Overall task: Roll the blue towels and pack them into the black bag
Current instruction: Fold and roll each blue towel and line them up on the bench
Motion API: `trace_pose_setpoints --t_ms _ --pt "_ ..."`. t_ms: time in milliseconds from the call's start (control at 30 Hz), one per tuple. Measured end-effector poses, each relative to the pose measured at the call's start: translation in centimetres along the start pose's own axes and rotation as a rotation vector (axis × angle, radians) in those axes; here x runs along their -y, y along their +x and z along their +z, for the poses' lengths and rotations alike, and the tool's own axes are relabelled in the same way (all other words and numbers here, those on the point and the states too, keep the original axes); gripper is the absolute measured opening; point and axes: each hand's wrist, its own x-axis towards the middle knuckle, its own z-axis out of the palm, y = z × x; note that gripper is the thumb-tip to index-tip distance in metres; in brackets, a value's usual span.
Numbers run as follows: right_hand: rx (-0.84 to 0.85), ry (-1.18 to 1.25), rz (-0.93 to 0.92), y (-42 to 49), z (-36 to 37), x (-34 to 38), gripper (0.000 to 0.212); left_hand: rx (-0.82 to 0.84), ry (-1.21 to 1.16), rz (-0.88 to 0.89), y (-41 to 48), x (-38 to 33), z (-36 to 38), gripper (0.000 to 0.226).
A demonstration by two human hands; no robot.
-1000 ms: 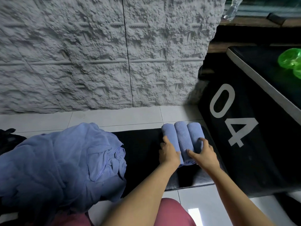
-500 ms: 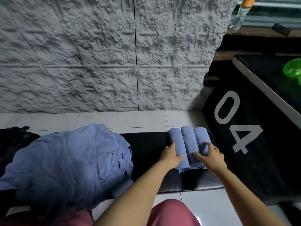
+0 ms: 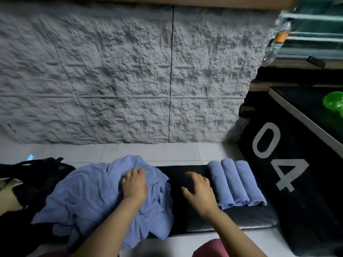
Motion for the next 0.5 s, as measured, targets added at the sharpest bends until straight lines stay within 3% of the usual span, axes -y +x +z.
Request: trace_pose_setpoints --t_ms 67,167,300,400,500 --pt "0.096 0.002 0.000 0.1 1.9 2.1 0.047 0.066 0.009 -0.009 -0.3 3.1 0.7 0.038" --pt "0.191 0.031 -0.011 0.5 3.9 4.8 0.042 0.029 -0.136 0.037 -0.4 5.3 0.7 0.010" --pt "0.179 0.115 -0.033 1.6 4.9 7.3 0.035 -0.102 -0.414 0.063 -0.5 5.5 -0.9 0.015" --pt "0.116 0.192 -0.114 2.8 3.9 9.2 0.039 0.030 -0.898 0.140 -0.5 4.4 -3.7 0.027" --pt "0.122 0.231 -0.277 3.8 1.6 11.9 0.018 0.093 -1.022 0.213 -0.1 4.6 -7.1 0.029"
